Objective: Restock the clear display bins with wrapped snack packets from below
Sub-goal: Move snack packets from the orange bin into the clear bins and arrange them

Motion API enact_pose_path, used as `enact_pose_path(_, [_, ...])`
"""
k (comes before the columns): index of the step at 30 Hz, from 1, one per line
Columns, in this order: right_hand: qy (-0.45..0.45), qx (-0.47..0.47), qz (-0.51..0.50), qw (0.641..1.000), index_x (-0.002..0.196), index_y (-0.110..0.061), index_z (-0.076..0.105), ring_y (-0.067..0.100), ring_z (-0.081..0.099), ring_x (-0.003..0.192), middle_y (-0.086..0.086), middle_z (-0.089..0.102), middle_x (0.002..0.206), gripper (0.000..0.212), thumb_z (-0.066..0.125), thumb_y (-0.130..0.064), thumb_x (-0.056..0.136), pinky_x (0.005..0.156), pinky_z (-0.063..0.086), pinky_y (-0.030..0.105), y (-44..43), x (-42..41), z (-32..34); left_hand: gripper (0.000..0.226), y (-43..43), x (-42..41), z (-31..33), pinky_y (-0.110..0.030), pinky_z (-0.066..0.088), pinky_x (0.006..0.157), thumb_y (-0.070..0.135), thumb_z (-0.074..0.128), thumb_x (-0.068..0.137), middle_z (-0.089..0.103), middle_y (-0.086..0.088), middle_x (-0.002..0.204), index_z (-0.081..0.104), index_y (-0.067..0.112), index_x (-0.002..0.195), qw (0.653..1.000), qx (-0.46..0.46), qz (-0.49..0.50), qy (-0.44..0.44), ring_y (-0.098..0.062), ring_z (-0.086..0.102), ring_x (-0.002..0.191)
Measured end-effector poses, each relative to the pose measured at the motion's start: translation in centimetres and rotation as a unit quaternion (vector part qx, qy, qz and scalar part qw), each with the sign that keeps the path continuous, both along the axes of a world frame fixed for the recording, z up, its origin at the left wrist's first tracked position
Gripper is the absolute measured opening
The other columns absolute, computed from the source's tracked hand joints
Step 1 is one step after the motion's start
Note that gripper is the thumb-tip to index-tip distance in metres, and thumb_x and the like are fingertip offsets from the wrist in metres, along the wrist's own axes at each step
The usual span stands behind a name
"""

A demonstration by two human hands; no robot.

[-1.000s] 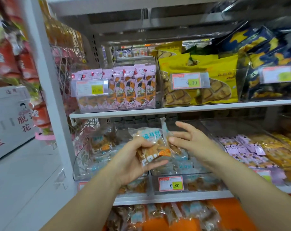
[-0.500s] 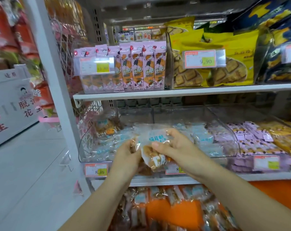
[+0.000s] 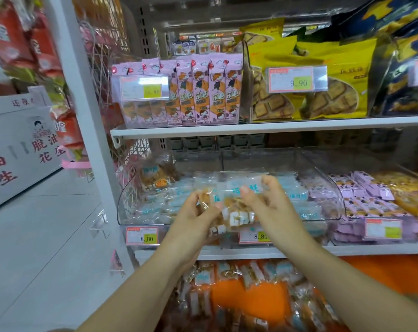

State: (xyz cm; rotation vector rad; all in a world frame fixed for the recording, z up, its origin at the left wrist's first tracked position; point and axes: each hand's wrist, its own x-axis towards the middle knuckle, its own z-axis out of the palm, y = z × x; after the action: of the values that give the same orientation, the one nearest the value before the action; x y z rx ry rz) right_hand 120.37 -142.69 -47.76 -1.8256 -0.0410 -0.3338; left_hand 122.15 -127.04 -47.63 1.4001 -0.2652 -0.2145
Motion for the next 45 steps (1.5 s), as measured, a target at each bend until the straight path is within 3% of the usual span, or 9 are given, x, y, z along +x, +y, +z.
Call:
enact_pose_path(4, [-0.033, -0.001, 0.026, 0.999, 0.136, -0.035, 0.027, 0.010, 0.053, 0.116, -0.019, 0.047, 0.118, 0.042, 0.045, -0.034, 0.098, 0.095, 0.045, 0.031, 0.6, -0.6, -0.3, 0.020, 0.0, 0.1, 0.0, -0.046, 0.053, 0.087, 0.023, 0.050, 0.097, 0.071, -0.010, 0.105, 0.053, 0.011, 0.112, 0.998, -0.048, -0.004, 0.046, -0.025, 0.068, 0.096])
enact_pose_path(9, [-0.195, -0.067, -0.007, 0.978, 0.127, -0.059, 0.026, 0.005, 0.060, 0.091, -0.021, 0.039, 0.131, 0.055, 0.050, -0.021, 0.096, 0.079, 0.048, 0.017, 1.0, -1.1, -0.1, 0.057, -0.1, -0.3, -0.3, -0.051, 0.048, 0.096, 0.033, 0.073, 0.077, 0.067, -0.009, 0.118, 0.047, 0.014, 0.123, 0.996, -0.023, -0.089, 0.003, -0.027, 0.062, 0.112])
enact_pose_path(13, [-0.179, -0.175, 0.023, 0.968, 0.132, -0.056, 0.022, -0.026, 0.016, 0.124, -0.020, 0.018, 0.149, 0.044, 0.040, -0.038, 0.096, 0.094, 0.017, -0.005, 1.3, -1.2, -0.2, 0.047, 0.0, -0.3, -0.3, -0.049, 0.048, 0.095, 0.012, 0.074, 0.075, 0.068, -0.013, 0.113, 0.049, 0.011, 0.115, 0.996, -0.041, -0.083, 0.001, -0.028, 0.064, 0.108])
enact_pose_path(18, [-0.209, -0.289, 0.063, 0.932, 0.142, -0.045, 0.021, -0.007, 0.001, 0.141, -0.028, -0.012, 0.153, 0.051, 0.040, -0.050, 0.095, 0.113, 0.014, 0.023, 0.4, -0.7, -0.4, 0.042, 0.6, 0.2, 0.3, -0.044, 0.051, 0.093, 0.014, 0.069, 0.070, 0.072, -0.004, 0.099, 0.050, 0.011, 0.108, 0.996, -0.070, -0.060, 0.013, -0.021, 0.068, 0.099])
enact_pose_path(27, [-0.030, -0.332, 0.146, 0.932, 0.127, -0.052, -0.031, 0.000, -0.033, 0.135, -0.033, -0.046, 0.134, 0.073, 0.024, -0.066, 0.083, 0.118, 0.000, 0.038, 0.5, -0.2, -0.9, 0.045, 1.5, 0.4, 0.3, -0.039, 0.054, 0.084, 0.004, 0.068, 0.081, 0.070, -0.011, 0.101, 0.055, 0.018, 0.121, 0.996, -0.052, -0.073, 0.026, -0.024, 0.067, 0.088])
enact_pose_path(31, [-0.053, -0.290, 0.099, 0.951, 0.144, -0.046, 0.016, 0.008, -0.010, 0.145, -0.020, -0.023, 0.153, 0.057, 0.031, -0.058, 0.090, 0.118, 0.008, 0.041, -0.4, 1.9, 0.2, 0.026, 2.2, 1.7, 0.1, -0.033, 0.053, 0.076, 0.000, 0.059, 0.087, 0.071, -0.009, 0.100, 0.059, 0.016, 0.107, 0.998, -0.060, 0.002, 0.031, -0.021, 0.069, 0.085])
enact_pose_path(34, [-0.034, -0.317, -0.003, 0.948, 0.119, -0.028, 0.062, 0.018, 0.007, 0.145, -0.001, 0.009, 0.159, 0.028, 0.044, -0.023, 0.099, 0.116, 0.012, 0.036, -2.6, 5.5, 0.7, 0.016, 3.2, 3.2, 0.3, -0.028, 0.054, 0.071, 0.005, 0.058, 0.088, 0.069, -0.007, 0.099, 0.057, 0.015, 0.100, 0.995, -0.085, 0.036, 0.043, -0.018, 0.068, 0.084])
enact_pose_path(40, [0.085, -0.457, 0.035, 0.885, 0.143, -0.022, 0.039, 0.023, 0.013, 0.145, 0.005, 0.016, 0.158, 0.049, 0.041, -0.009, 0.096, 0.118, 0.011, 0.034, -5.2, 10.4, -1.8, 0.057, 4.1, 5.6, -0.8, -0.030, 0.051, 0.077, 0.011, 0.064, 0.086, 0.061, -0.011, 0.126, 0.042, 0.010, 0.139, 0.986, -0.125, 0.071, 0.087, -0.025, 0.059, 0.114])
enact_pose_path(45, [-0.080, -0.303, -0.118, 0.942, 0.124, -0.011, 0.061, 0.017, 0.052, 0.116, 0.002, 0.059, 0.122, 0.033, 0.058, -0.012, 0.092, 0.097, 0.033, 0.018, -4.6, 8.2, 0.5, 0.068, 4.6, 6.2, -1.4, -0.031, 0.052, 0.077, 0.011, 0.066, 0.084, 0.059, -0.009, 0.129, 0.035, 0.010, 0.145, 0.983, -0.129, 0.092, 0.097, -0.024, 0.055, 0.120])
